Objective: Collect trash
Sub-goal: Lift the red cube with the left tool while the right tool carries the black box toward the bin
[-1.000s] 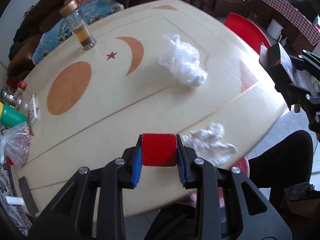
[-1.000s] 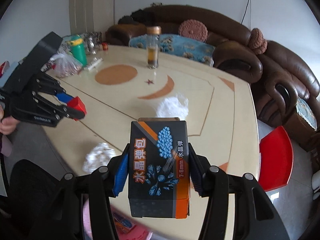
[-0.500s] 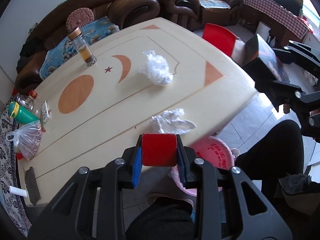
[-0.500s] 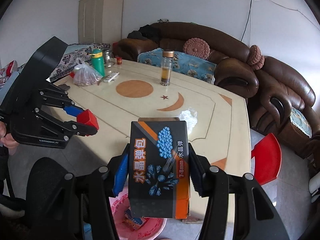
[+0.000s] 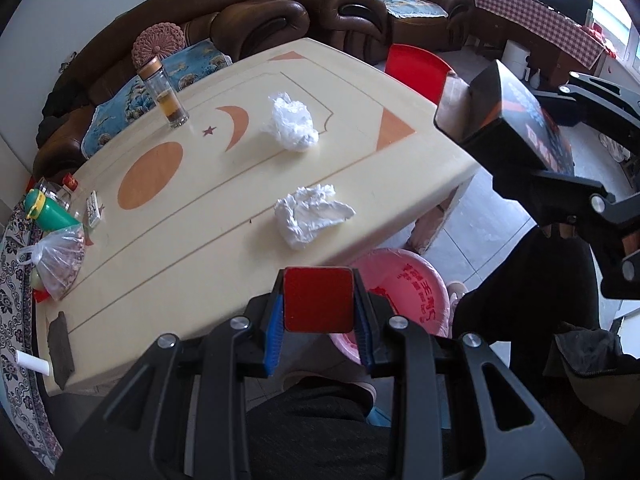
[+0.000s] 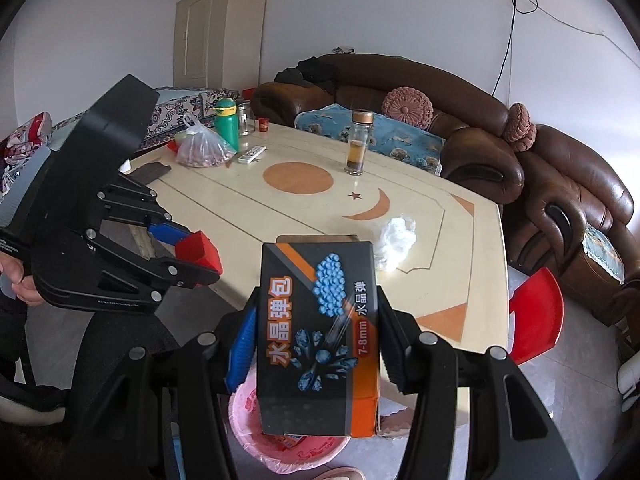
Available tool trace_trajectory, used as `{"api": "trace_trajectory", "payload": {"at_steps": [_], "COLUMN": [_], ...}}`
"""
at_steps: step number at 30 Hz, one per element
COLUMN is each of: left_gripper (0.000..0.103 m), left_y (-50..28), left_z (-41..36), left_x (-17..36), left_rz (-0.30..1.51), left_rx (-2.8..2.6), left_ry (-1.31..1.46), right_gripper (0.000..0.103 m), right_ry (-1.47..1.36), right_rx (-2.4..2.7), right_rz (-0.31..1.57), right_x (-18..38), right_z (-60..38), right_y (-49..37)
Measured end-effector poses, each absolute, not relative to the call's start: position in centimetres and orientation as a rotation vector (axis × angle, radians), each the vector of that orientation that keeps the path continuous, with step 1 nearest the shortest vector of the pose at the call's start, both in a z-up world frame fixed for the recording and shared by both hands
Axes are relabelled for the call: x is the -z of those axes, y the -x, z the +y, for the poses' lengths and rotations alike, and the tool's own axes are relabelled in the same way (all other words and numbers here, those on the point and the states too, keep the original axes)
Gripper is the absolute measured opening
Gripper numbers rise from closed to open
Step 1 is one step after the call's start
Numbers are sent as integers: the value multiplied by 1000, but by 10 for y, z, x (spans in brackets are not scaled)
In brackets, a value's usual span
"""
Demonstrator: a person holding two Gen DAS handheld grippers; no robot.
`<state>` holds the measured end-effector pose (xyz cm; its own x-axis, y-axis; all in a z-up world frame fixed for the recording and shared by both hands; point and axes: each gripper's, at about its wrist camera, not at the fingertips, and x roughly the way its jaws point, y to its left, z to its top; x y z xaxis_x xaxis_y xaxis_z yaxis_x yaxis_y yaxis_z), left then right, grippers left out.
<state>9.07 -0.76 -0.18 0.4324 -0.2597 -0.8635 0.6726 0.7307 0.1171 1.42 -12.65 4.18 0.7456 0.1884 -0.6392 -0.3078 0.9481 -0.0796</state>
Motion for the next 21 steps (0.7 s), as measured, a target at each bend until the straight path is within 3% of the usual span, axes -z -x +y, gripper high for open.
{"api": "trace_trajectory", "payload": {"at_steps": [21], "left_gripper": [30], "left_y": [-79], "left_z": [-18], "left_x": [66], "left_rz": [1078], "left_rx": [651], "left_ry": [-425], "right_gripper": [52], "right_ry": [66], "right_rx": [-265], "right_rz": [805], "right_x": [20], "right_z": [-141], "right_y": [-9]}}
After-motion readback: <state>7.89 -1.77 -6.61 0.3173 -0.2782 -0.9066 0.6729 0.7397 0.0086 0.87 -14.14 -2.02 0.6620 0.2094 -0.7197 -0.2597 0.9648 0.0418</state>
